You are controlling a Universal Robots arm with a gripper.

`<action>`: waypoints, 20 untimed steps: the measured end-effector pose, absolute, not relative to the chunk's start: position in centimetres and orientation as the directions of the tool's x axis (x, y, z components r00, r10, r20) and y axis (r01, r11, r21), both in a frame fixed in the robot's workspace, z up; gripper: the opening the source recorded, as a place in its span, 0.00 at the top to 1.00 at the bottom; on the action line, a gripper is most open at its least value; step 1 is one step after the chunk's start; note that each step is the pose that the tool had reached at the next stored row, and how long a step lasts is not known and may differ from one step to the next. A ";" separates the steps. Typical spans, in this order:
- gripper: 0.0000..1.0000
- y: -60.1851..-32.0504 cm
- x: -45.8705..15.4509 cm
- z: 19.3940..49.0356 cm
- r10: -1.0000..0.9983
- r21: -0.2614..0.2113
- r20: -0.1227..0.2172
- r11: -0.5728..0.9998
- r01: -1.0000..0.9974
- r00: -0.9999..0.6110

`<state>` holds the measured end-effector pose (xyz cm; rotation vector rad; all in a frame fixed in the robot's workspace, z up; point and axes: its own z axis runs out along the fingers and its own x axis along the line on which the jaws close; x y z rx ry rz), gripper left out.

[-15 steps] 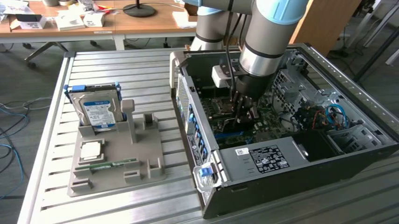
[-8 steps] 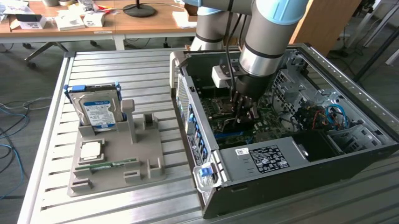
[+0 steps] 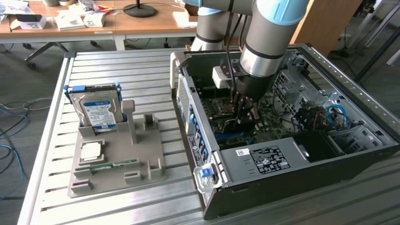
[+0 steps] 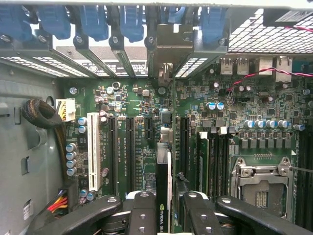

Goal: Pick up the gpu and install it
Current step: 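Insert the gpu into the slot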

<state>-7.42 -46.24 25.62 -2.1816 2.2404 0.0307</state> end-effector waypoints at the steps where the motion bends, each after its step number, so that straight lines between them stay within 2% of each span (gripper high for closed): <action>1: 0.74 -46.2 -7.4 25.6 -0.999 0.004 -0.024 0.027 -1.000 -0.027; 20: 0.73 -46.2 -7.4 25.6 -0.999 0.004 -0.024 0.027 -1.000 -0.027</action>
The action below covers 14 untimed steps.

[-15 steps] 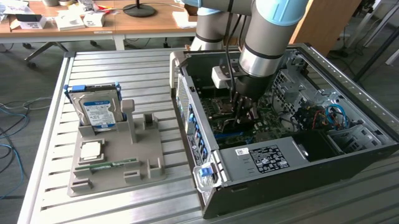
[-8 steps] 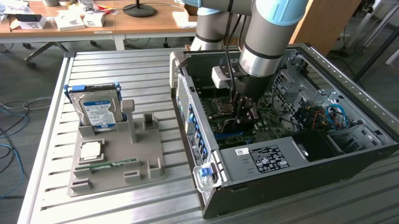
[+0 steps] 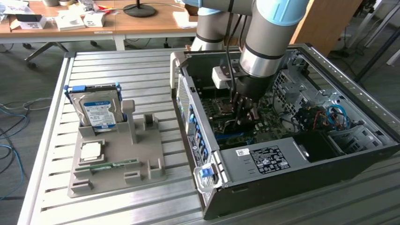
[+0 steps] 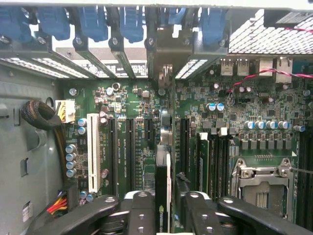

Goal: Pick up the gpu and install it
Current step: 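Insert the gpu into the slot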

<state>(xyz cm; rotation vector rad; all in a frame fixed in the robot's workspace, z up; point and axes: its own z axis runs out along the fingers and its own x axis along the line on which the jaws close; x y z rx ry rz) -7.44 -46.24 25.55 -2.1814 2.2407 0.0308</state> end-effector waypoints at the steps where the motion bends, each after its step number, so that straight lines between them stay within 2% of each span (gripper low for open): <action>1: 0.73 -46.2 -7.4 25.6 -0.999 0.004 -0.024 0.027 -1.000 -0.027; 2: 0.67 -46.2 -7.4 25.6 -0.999 0.004 -0.024 0.027 -1.000 -0.027; 14: 0.67 -46.2 -7.4 26.3 -0.999 0.004 -0.024 0.027 -1.000 -0.027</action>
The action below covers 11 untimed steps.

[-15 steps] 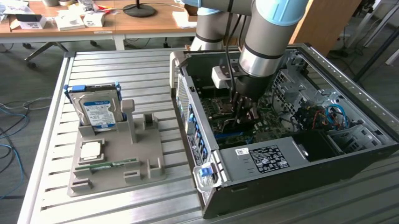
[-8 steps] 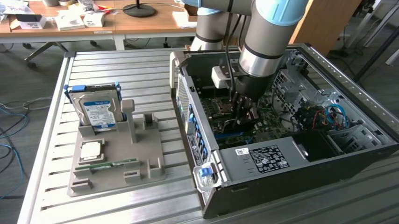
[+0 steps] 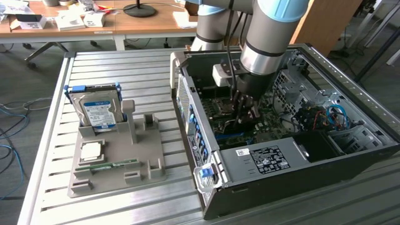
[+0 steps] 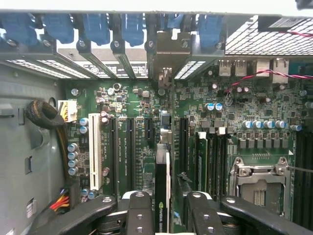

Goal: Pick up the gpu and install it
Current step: 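Insert the gpu into the slot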

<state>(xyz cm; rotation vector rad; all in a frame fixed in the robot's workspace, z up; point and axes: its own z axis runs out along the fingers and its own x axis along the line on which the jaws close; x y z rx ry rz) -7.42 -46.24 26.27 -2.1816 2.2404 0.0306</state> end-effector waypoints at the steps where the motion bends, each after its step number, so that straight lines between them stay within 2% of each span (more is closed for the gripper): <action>1: 0.67 -46.2 -7.4 26.5 -0.999 0.004 -0.024 0.027 -1.000 -0.027; 11: 0.67 -46.2 -7.4 29.0 -0.999 0.004 -0.024 0.027 -1.000 -0.027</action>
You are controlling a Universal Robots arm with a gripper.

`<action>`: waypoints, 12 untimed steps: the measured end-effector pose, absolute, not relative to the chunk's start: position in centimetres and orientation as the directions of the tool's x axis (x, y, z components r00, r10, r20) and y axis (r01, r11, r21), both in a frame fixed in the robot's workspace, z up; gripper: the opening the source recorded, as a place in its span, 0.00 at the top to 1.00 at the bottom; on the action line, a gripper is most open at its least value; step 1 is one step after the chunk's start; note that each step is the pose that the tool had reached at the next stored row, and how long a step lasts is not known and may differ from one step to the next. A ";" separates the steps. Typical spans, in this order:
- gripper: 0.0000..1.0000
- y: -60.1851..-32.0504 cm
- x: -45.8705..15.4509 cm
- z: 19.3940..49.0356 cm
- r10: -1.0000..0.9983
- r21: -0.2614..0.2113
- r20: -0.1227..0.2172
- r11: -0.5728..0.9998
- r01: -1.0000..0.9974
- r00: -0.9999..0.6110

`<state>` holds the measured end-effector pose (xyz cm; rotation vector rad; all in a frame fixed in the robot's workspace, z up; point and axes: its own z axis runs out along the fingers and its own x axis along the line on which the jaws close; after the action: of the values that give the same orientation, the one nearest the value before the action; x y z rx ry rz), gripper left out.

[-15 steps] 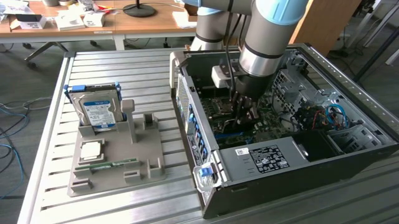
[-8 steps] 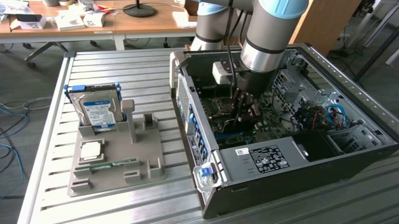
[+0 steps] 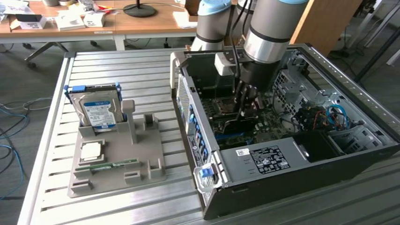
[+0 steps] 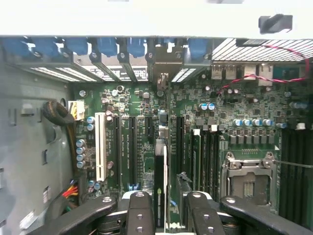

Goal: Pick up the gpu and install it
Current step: 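Insert the gpu into the slot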

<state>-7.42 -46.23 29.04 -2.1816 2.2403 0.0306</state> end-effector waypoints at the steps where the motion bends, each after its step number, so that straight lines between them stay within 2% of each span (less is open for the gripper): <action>1: 0.67 -46.2 -7.4 29.3 -0.999 0.004 -0.024 0.026 -1.000 -0.027; 12: 0.67 -46.2 -7.4 31.9 -0.999 0.004 -0.024 0.027 -1.000 -0.027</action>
<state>-7.43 -46.22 31.90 -2.1815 2.2405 0.0307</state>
